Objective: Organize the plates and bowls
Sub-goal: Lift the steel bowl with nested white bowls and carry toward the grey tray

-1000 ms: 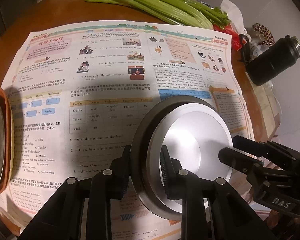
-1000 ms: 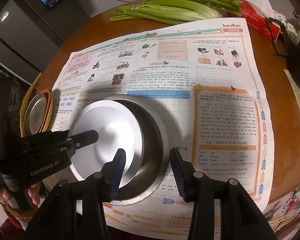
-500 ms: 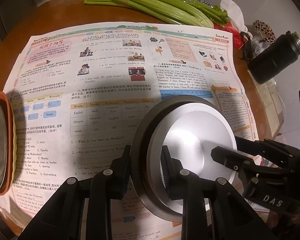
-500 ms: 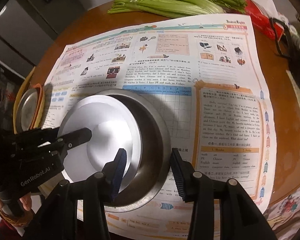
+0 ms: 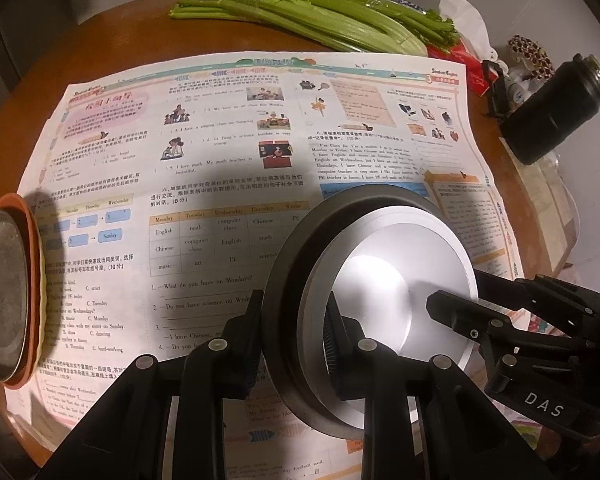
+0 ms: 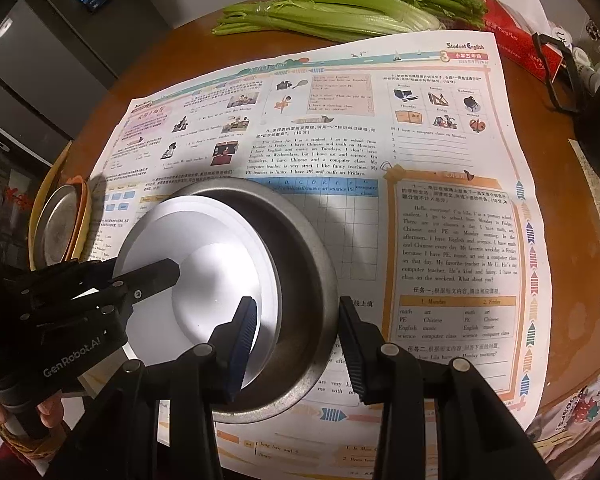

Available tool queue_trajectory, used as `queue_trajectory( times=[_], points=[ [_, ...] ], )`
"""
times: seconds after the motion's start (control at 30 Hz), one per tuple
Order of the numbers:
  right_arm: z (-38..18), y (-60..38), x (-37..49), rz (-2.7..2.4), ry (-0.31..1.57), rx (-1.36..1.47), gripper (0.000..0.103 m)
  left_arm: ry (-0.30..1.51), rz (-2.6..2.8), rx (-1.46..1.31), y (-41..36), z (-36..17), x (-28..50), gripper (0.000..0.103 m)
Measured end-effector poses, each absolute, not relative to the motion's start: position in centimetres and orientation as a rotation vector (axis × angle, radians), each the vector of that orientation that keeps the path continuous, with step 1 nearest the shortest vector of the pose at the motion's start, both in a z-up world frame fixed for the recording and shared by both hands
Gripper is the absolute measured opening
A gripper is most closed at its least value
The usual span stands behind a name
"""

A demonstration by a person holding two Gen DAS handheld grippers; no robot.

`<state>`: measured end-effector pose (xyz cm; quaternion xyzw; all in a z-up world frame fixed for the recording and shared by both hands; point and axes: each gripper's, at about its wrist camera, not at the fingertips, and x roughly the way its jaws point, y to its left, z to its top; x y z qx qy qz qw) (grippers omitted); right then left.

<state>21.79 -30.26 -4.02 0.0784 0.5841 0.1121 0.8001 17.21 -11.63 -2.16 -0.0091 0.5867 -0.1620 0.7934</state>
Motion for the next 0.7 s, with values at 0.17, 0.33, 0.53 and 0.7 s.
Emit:
queue_trajectory(
  times=[0.17,0.33,0.53,0.7],
  points=[
    [-3.9,-30.5,21.7,0.244,1.254,0.173,0.041,1.267,-0.357,-0.030,-11.6,-2.2,17.1,0.028],
    [-3.3,-30.4,21.6,0.251,1.244,0.173,0.041,1.266,-0.353,-0.059,-10.8,-1.8,17.0,0.028],
    [-2.6,-29.4,21.8,0.272,1.236,0.154,0.041,1.237,-0.327,-0.070,-9.5,-0.8,16.9,0.028],
    [-1.8,-27.7,22.1,0.292,1.226,0.117,0.041,1.216,-0.301,-0.097,-7.5,-0.2,16.7,0.027]
  ],
)
